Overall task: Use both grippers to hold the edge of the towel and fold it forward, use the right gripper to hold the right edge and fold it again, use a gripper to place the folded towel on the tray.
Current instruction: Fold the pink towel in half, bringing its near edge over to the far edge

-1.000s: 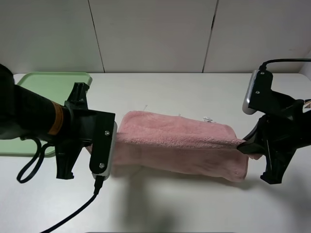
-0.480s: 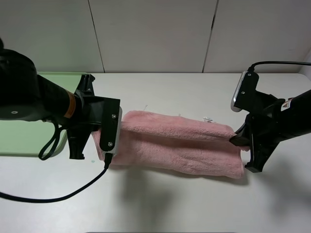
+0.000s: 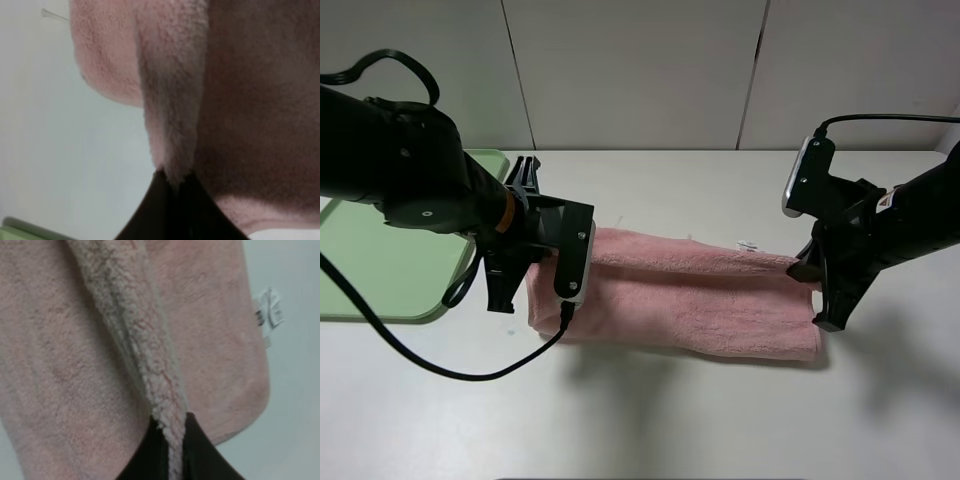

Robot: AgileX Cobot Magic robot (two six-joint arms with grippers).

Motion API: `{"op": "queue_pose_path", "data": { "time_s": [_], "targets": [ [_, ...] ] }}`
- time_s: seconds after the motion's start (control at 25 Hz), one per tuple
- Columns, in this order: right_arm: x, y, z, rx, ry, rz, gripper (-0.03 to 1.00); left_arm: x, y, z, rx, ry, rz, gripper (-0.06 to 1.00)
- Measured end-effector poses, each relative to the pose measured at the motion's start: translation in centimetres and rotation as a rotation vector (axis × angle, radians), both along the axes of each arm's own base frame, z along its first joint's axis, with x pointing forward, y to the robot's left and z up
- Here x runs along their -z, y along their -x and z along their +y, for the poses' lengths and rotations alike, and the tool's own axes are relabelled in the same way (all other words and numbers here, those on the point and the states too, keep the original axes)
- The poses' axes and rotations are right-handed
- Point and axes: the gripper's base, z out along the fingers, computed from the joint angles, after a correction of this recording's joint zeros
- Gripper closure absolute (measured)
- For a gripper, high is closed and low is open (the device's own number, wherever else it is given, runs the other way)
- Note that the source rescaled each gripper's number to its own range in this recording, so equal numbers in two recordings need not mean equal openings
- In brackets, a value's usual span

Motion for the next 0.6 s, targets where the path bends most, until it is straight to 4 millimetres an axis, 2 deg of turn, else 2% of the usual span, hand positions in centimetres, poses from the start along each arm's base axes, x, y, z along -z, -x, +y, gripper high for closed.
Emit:
{"op": "queue_pose_path", "data": {
  "time_s": [0.36,0.6],
  "targets": [
    [1.6,-1.0,0.0,-0.024,0.044,-0.009,0.97,1.3,-1.7,-0.5,0.038,-0.033,-0.008,0.94],
    [2.2,-1.8,0.1,-0.018,0.044,-0.055,0.97,1.4,-3.2,0.1,0.011,0.002,-0.02,0.94]
  ]
}}
